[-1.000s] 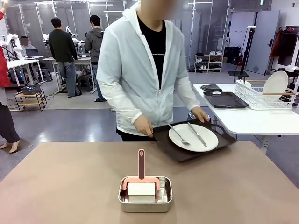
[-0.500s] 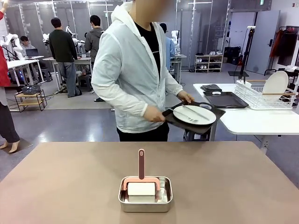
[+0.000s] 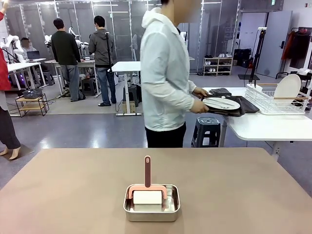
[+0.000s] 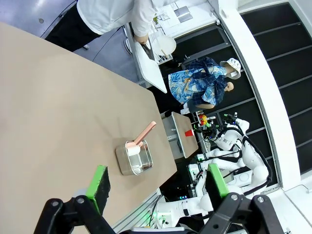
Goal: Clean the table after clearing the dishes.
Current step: When the right (or left) Handle tray is removed, use the right hand (or left hand) to clean the right (or left) side of the table with the Lint Roller.
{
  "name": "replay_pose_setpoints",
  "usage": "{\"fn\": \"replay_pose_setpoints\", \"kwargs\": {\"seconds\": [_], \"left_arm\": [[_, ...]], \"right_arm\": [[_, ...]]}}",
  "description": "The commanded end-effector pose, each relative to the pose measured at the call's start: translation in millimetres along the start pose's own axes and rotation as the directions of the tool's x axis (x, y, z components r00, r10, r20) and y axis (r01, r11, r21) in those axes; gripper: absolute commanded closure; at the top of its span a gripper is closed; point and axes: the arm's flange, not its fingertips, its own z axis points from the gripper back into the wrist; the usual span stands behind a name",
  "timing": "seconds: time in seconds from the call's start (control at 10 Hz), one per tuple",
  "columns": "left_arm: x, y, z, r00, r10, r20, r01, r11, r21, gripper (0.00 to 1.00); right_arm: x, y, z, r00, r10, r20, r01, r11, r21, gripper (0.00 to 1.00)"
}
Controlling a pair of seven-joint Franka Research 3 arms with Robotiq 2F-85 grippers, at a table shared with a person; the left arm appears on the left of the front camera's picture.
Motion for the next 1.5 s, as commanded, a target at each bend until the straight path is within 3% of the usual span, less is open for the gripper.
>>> {"fn": "replay_pose_setpoints", "kwargs": {"seconds": [0.0,0.4,0.6,0.7,0.9,1.1,1.4], "left_arm": [[0.3,-1.3,1.6,1.0,0.009,0.004,-0.009,1.0,-0.009,0.0],[0.3,-1.3,1.6,1.0,0.009,0.004,-0.009,1.0,-0.009,0.0],[0.3,-1.3,1.6,1.0,0.009,0.004,-0.009,1.0,-0.009,0.0],[0.3,-1.3,1.6,1.0,0.009,0.004,-0.009,1.0,-0.009,0.0],[0.3,-1.3,1.6,1.0,0.009,0.004,-0.009,1.0,-0.009,0.0],[0.3,-1.3,1.6,1.0,0.009,0.004,-0.009,1.0,-0.009,0.0],[0.3,-1.3,1.6,1.0,0.009,0.004,-0.009,1.0,-0.009,0.0]], "right_arm": [[-1.5,2.7,0.7,1.0,0.003,-0.001,-0.003,1.0,0.002,0.0],[0.0,0.0,0.0,1.0,0.0,0.0,0.0,1.0,0.0,0.0],[9.8,50.0,-19.4,0.985,0.153,-0.081,-0.154,0.988,-0.005,0.0],[15.4,85.7,-37.5,0.955,0.247,-0.165,-0.254,0.967,-0.026,0.0],[20.9,155.5,-92.0,0.874,0.358,-0.329,-0.394,0.918,-0.048,0.0],[10.1,215.5,-161.7,0.732,0.434,-0.525,-0.548,0.833,-0.076,0.0],[-26.4,250.1,-254.7,0.563,0.437,-0.701,-0.659,0.749,-0.063,0.0]]}}
